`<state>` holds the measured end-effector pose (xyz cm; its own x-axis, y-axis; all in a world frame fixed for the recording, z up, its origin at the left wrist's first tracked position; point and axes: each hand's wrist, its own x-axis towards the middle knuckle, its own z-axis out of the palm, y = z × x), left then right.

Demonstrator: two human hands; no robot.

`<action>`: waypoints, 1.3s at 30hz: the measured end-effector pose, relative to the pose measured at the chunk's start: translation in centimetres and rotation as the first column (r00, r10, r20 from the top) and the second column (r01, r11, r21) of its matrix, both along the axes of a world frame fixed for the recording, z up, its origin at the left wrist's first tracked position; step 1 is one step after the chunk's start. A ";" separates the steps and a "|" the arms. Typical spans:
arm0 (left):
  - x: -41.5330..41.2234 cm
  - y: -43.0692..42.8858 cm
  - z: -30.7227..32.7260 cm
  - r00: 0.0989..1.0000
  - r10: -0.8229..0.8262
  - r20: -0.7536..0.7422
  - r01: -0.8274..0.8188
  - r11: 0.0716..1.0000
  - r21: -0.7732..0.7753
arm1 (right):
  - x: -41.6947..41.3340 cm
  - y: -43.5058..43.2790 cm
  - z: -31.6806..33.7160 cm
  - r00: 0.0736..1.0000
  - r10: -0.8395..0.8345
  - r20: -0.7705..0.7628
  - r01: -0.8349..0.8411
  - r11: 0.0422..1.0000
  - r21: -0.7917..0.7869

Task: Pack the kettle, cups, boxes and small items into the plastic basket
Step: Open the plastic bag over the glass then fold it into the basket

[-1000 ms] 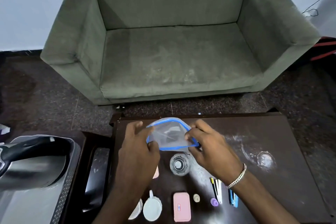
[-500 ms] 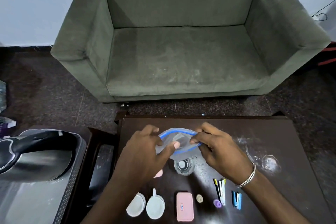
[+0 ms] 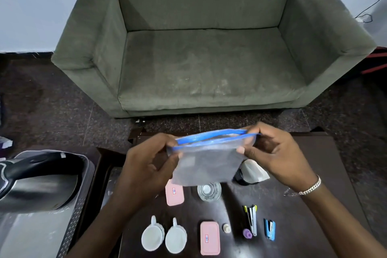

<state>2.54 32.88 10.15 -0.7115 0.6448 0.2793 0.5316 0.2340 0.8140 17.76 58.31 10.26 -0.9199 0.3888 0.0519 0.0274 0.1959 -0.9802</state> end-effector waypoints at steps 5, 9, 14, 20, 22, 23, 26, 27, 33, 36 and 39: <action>-0.6 1.9 2.4 0.953 -0.047 0.298 -0.072 0.924 0.376 | -1.8 0.1 2.7 0.982 -0.082 -0.169 0.027 0.953 -0.302; -1.0 2.3 2.8 0.858 -0.232 0.458 0.021 0.907 0.421 | -3.3 1.2 3.3 0.969 -0.149 -0.198 0.059 0.915 -0.399; 0.1 2.7 0.4 0.827 -0.236 0.510 0.143 0.966 0.216 | -4.0 1.8 1.4 0.958 -0.232 -0.168 0.159 0.918 -0.363; 0.5 3.3 -2.0 0.759 -0.126 0.639 -0.023 0.975 0.220 | -2.3 -0.2 -0.5 0.980 -0.148 -0.130 0.092 0.927 -0.363; 0.3 3.3 -2.2 0.779 -0.153 0.607 0.032 0.978 0.207 | -1.8 -0.8 -1.0 0.998 -0.048 -0.052 0.033 0.968 -0.249; 0.2 3.2 -2.3 0.781 -0.177 0.598 0.071 0.978 0.198 | -1.6 -1.0 -1.4 1.000 -0.023 -0.010 0.020 0.982 -0.185; 0.1 3.3 -2.5 0.754 -0.220 0.619 0.132 0.974 0.185 | -1.2 -1.4 -2.2 0.998 -0.051 0.038 0.056 0.989 -0.135; 0.1 3.3 -2.6 0.755 -0.212 0.620 0.128 0.976 0.177 | -1.1 -1.5 -2.3 0.997 -0.071 0.037 0.076 0.988 -0.137; 0.1 3.2 -3.6 0.828 -0.136 0.544 0.083 0.989 0.121 | -0.8 -1.0 -2.7 0.998 -0.048 0.031 0.052 0.989 -0.137; 0.4 3.5 -3.7 0.840 -0.115 0.530 0.049 0.989 0.136 | -0.8 -0.8 -2.6 0.998 -0.059 0.035 0.063 0.990 -0.128; 0.7 4.0 -3.6 0.853 -0.035 0.521 -0.041 0.990 0.133 | -0.8 -0.8 -2.8 0.993 -0.108 0.038 0.112 0.987 -0.113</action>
